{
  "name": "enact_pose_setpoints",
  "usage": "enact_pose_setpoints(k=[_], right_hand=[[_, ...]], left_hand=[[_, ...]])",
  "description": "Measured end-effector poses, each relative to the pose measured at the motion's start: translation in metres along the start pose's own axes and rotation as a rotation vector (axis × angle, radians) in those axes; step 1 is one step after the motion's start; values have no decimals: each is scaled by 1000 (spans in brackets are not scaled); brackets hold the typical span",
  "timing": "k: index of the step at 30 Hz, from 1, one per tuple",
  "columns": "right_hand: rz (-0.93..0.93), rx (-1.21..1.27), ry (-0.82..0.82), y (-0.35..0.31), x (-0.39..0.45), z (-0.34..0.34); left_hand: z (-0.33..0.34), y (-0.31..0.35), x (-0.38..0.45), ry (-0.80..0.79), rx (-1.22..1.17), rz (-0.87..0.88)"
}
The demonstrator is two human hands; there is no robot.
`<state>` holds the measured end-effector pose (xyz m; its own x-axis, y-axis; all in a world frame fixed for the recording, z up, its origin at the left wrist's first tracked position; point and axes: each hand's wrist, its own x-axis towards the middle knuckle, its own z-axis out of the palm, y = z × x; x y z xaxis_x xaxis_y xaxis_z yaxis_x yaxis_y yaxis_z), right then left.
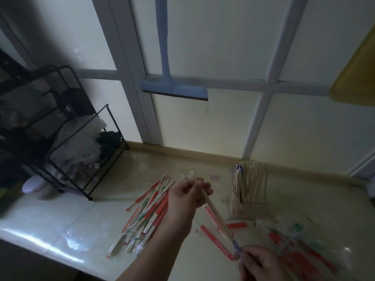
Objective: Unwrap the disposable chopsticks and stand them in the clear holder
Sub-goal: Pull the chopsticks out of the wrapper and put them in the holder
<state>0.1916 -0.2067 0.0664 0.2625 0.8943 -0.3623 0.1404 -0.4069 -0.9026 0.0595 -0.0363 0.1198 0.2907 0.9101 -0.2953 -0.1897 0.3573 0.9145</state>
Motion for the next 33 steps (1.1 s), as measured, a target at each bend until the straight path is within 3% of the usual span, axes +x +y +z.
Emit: enact_pose_setpoints(k=[19,23,25,29,33], right_hand=[[1,211,86,-7,-10,-5],[41,107,-43,-8,-16,-6],[90,236,55,-13,-8,-17],[-61,299,276,-31,7,-50],[-45,325,276,-37,7,-64]], left_hand=[[35,-24,-20,-106,17,-132],[37,-27,-25,-155,48,-141],[34,-29,-26,-222,165,-121],[34,-43,-33,-562,482,-158],[39,-54,-38,-638,532,-214]])
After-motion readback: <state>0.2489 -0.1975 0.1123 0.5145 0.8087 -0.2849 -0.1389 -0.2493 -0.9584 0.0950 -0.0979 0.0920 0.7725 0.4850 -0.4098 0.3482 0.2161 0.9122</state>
